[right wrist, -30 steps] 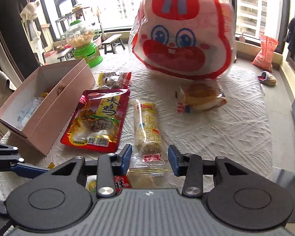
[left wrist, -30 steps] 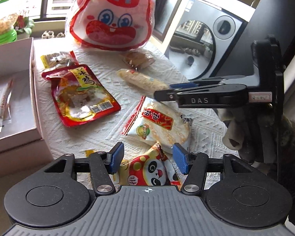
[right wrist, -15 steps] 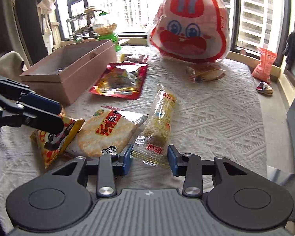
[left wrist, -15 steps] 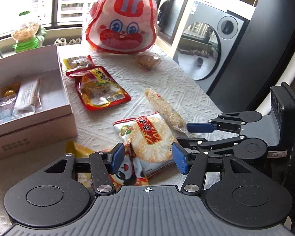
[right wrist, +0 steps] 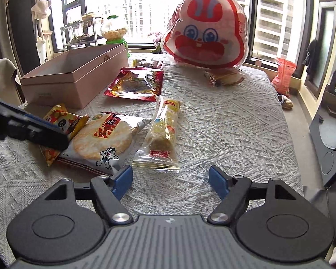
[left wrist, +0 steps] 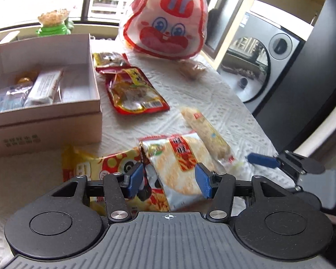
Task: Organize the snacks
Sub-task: 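Grasp the white rice cracker bag with the left tool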
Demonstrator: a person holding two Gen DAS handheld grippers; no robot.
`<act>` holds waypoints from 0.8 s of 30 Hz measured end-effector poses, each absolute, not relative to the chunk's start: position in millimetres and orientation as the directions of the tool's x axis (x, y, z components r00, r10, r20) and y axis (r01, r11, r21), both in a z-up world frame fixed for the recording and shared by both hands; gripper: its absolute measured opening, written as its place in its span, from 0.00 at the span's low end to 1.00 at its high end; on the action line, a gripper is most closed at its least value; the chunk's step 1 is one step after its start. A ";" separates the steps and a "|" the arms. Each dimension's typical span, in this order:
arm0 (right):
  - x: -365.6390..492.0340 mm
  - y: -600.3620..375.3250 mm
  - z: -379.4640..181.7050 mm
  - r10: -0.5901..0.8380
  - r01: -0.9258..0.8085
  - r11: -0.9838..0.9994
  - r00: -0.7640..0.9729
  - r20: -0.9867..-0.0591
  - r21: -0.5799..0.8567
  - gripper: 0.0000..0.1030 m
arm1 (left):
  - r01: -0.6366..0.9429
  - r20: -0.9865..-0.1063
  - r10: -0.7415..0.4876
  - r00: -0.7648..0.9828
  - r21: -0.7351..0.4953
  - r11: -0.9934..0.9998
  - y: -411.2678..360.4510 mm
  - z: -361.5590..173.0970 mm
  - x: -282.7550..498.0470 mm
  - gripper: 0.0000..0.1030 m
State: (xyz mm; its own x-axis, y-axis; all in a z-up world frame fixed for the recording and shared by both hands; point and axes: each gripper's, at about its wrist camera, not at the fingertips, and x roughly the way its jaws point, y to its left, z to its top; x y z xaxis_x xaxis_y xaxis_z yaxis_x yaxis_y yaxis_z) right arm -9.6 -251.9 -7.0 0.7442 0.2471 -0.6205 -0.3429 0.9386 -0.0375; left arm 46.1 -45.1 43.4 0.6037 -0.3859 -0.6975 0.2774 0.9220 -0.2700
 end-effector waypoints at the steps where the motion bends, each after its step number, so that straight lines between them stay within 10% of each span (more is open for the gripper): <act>1: -10.2 -251.5 -7.2 0.244 -0.340 0.939 0.747 -0.619 -0.040 0.74 | 0.284 -0.695 -0.384 0.607 -0.262 0.922 -48.7 41.9 52.5 0.55; 13: -13.0 -267.8 -3.2 0.242 -0.271 0.962 0.782 -0.574 0.036 0.74 | 0.433 -0.716 -0.426 0.553 -0.191 0.881 -68.3 30.7 52.4 0.56; 24: -24.3 -230.4 -7.5 0.222 -0.361 0.925 0.768 -0.600 -0.120 0.74 | 0.274 -0.674 -0.462 0.576 -0.373 0.886 -41.7 30.7 58.4 0.53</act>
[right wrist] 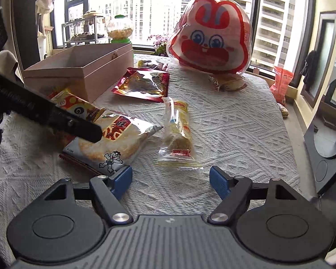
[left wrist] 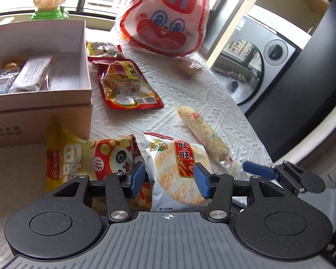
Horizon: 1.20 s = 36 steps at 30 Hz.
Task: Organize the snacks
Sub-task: 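Grasp the white rice cracker bag with the left tool, then grasp the yellow cake roll packet with the right tool while the left holds the rice cracker bag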
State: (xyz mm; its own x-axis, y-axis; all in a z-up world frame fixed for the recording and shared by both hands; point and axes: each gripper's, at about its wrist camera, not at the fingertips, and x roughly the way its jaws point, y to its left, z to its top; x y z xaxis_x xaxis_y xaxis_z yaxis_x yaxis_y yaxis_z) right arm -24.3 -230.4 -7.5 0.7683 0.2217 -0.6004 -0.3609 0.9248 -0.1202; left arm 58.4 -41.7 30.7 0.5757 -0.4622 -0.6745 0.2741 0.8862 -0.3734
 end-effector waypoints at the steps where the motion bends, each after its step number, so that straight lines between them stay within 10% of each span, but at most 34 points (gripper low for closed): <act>1: -24.6 -229.5 -7.6 0.221 -0.363 0.923 0.769 -0.600 -0.125 0.74 | 0.276 -0.667 -0.458 0.587 -0.367 0.888 -47.5 30.1 61.5 0.53; 7: -26.4 -245.5 -3.3 0.220 -0.302 0.952 0.791 -0.571 -0.050 0.74 | 0.360 -0.658 -0.430 0.619 -0.249 0.899 -72.7 25.9 60.1 0.54; 17: -15.7 -247.2 -8.0 0.212 -0.283 0.959 0.763 -0.611 -0.020 0.74 | 0.436 -0.607 -0.619 0.499 -0.441 0.785 -84.2 33.4 57.5 0.50; 22: -17.1 -247.8 -8.0 0.214 -0.280 0.960 0.763 -0.610 -0.015 0.75 | 0.392 -0.656 -0.558 0.509 -0.401 0.828 -89.4 19.1 67.7 0.21; 36: -8.9 -247.4 -8.8 0.281 -0.357 0.934 0.708 -0.648 0.016 0.94 | 0.394 -0.589 -0.581 0.562 -0.427 0.814 -15.1 45.2 6.8 0.21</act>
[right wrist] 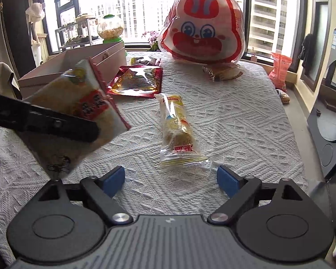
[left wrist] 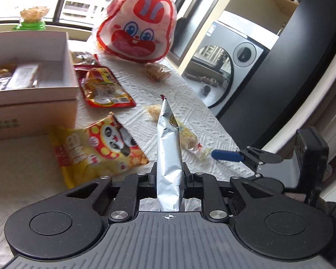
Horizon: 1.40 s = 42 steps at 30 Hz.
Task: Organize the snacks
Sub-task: 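Grasp the yellow cake roll packet with the right tool while the left holds the rice cracker bag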
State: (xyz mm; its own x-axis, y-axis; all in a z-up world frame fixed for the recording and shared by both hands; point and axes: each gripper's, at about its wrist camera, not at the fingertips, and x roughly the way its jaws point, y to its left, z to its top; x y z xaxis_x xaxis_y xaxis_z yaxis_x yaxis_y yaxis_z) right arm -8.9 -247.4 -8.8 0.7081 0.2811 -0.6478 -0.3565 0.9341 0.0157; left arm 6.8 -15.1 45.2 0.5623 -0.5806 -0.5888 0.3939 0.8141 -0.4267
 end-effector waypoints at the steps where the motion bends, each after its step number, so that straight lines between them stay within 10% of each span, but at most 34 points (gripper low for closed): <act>1: -6.7 -246.8 -8.3 0.289 -0.366 0.930 0.696 -0.657 0.022 0.97 | 0.375 -0.586 -0.570 0.576 -0.430 0.821 -2.1 47.5 -1.3 0.21; 18: 59.2 -211.9 27.9 0.202 -0.292 0.956 0.741 -0.640 -0.037 0.88 | 0.206 -0.535 -0.524 0.662 -0.543 0.814 91.3 37.3 -26.4 0.21; 28: 84.8 -194.2 19.1 0.215 -0.365 0.930 0.628 -0.748 -0.039 0.31 | 0.227 -0.550 -0.550 0.628 -0.547 0.806 87.3 25.6 -32.2 0.21; 42: -18.7 -176.9 25.2 0.268 -0.483 0.874 0.576 -0.772 -0.057 0.34 | 0.295 -0.565 -0.599 0.567 -0.540 0.788 61.8 22.2 -34.9 0.21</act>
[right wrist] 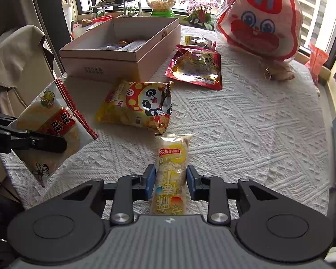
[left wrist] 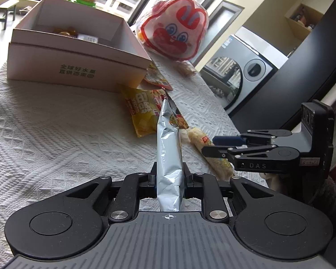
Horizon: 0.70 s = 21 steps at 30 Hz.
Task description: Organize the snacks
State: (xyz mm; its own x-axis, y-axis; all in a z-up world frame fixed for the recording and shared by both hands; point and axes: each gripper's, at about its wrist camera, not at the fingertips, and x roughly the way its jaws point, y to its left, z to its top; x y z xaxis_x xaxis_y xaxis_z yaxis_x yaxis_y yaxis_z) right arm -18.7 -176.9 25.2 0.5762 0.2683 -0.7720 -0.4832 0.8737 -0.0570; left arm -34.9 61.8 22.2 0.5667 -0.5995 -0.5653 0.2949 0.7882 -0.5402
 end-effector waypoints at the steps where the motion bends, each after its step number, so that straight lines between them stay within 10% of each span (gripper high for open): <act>1: -16.7 -174.7 24.8 0.243 -0.465 0.882 0.594 -0.767 -0.081 0.44 | 0.294 -0.569 -0.599 0.564 -0.539 0.789 60.3 21.5 -35.2 0.21; 4: -7.9 -170.5 21.7 0.208 -0.445 0.888 0.614 -0.761 -0.116 0.63 | 0.284 -0.582 -0.592 0.558 -0.536 0.795 59.0 20.0 -36.2 0.21; 10: -20.4 -171.8 20.5 0.176 -0.436 0.886 0.631 -0.756 -0.157 0.64 | 0.271 -0.592 -0.585 0.554 -0.536 0.800 57.7 18.4 -35.4 0.21; 21: -21.2 -186.7 23.7 0.261 -0.382 0.924 0.585 -0.768 0.023 0.37 | 0.270 -0.601 -0.590 0.539 -0.540 0.797 51.2 15.7 -32.2 0.21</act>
